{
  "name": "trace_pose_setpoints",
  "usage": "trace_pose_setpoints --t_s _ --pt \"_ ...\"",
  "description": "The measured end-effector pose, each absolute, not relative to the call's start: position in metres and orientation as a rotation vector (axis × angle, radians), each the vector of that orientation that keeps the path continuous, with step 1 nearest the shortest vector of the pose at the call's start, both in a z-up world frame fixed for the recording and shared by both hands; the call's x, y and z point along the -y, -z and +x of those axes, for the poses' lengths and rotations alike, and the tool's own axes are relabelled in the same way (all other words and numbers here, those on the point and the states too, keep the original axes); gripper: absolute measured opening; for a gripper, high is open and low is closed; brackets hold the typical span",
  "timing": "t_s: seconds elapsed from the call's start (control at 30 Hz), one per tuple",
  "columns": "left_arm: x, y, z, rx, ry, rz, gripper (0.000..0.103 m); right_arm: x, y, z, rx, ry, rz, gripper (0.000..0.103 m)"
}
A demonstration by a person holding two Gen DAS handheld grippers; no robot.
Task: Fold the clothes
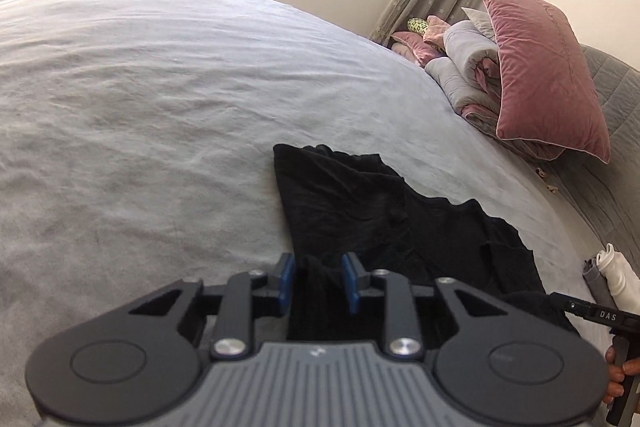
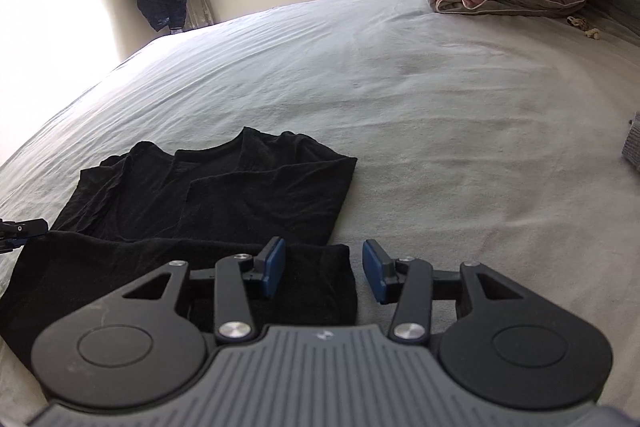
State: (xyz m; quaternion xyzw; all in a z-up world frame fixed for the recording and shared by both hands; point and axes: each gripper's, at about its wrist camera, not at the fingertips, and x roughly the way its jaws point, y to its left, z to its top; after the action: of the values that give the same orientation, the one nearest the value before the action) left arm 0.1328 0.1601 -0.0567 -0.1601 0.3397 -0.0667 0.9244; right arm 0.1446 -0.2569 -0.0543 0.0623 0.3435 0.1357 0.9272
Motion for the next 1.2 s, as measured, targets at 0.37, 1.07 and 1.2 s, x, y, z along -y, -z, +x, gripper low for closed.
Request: trace_pose_setpoints --t_s 0.37,1.07,1.2 --pt "-0.151 0.037 0.116 -0.730 0.079 -0.254 0.055 0.260 0.036 0.135 -0.718 -0.306 0.072 0.061" --pt "-0.136 0.023 0.235 -0.801 0.053 -0.077 0.068 0.232 0.012 0.199 -0.811 -0.381 0.036 0.065" --pt "-0.123 0.027 0.265 -0.791 0.065 0.004 0.067 0.218 0.016 0.233 -0.831 -0.399 -0.022 0.065"
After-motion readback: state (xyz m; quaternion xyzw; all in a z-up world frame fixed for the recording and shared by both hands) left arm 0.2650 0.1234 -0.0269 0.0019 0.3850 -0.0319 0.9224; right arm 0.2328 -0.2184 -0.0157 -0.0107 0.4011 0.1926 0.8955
